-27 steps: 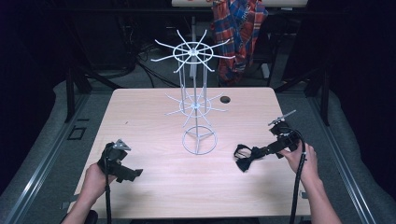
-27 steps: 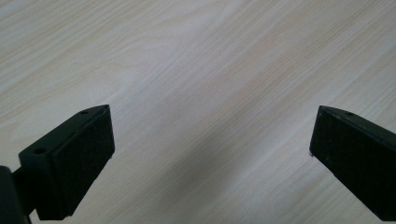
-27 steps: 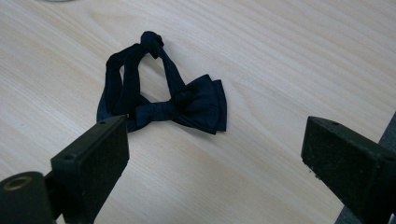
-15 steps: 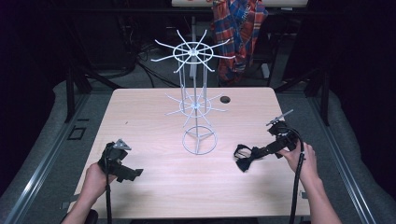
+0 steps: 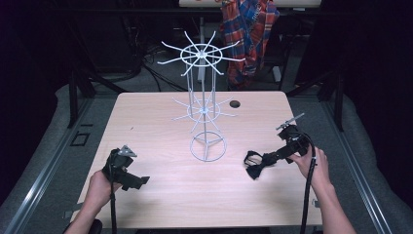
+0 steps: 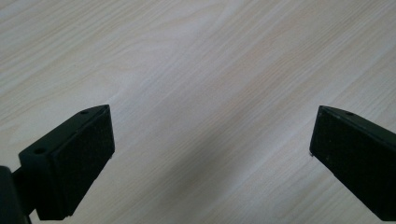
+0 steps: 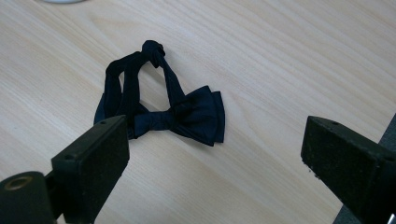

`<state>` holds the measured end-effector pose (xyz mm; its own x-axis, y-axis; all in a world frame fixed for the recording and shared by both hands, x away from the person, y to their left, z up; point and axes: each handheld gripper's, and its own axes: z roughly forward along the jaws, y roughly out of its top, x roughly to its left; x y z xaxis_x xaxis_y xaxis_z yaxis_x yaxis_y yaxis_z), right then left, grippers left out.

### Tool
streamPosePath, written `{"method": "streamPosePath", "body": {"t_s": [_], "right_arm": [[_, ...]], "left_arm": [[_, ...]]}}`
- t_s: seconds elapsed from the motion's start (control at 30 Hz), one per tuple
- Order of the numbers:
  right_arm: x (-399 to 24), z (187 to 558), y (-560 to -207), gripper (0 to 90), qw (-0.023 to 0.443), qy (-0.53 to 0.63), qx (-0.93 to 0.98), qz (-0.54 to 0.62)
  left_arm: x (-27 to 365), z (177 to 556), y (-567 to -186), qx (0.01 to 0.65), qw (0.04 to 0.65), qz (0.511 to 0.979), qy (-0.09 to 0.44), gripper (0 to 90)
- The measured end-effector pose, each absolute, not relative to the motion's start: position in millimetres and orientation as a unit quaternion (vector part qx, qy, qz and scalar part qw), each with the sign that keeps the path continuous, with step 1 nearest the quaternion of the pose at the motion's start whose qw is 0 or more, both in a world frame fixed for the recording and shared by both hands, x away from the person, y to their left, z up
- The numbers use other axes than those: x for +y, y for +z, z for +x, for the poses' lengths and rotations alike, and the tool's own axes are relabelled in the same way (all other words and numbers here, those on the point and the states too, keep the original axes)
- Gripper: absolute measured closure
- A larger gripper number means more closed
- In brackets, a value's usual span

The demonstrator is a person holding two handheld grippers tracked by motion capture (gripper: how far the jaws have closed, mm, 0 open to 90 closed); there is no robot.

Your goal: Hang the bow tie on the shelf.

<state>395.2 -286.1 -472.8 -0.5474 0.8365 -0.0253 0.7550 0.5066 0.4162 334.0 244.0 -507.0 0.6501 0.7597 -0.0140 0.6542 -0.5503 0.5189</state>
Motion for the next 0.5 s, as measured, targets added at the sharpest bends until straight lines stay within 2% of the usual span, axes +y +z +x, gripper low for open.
{"method": "streamPosePath", "body": {"t_s": [0.33, 0.43, 0.5], "right_arm": [[-265.8, 406.1, -479.4, 8.5, 0.113, 0.185, 0.868, 0.447], [-259.2, 411.1, -484.9, 14.2, 0.118, 0.174, 0.874, 0.439], [-256.6, 412.7, -489.1, 14.5, 0.119, 0.183, 0.871, 0.441]], "left_arm": [[244.6, 333.8, -507.5, 0.405, 0.249, 0.873, 0.105, 0.0], [244.6, 334.1, -508.0, 0.406, 0.248, 0.873, 0.104, 0.0], [244.4, 334.1, -508.1, 0.406, 0.247, 0.874, 0.105, 0.0]]}}
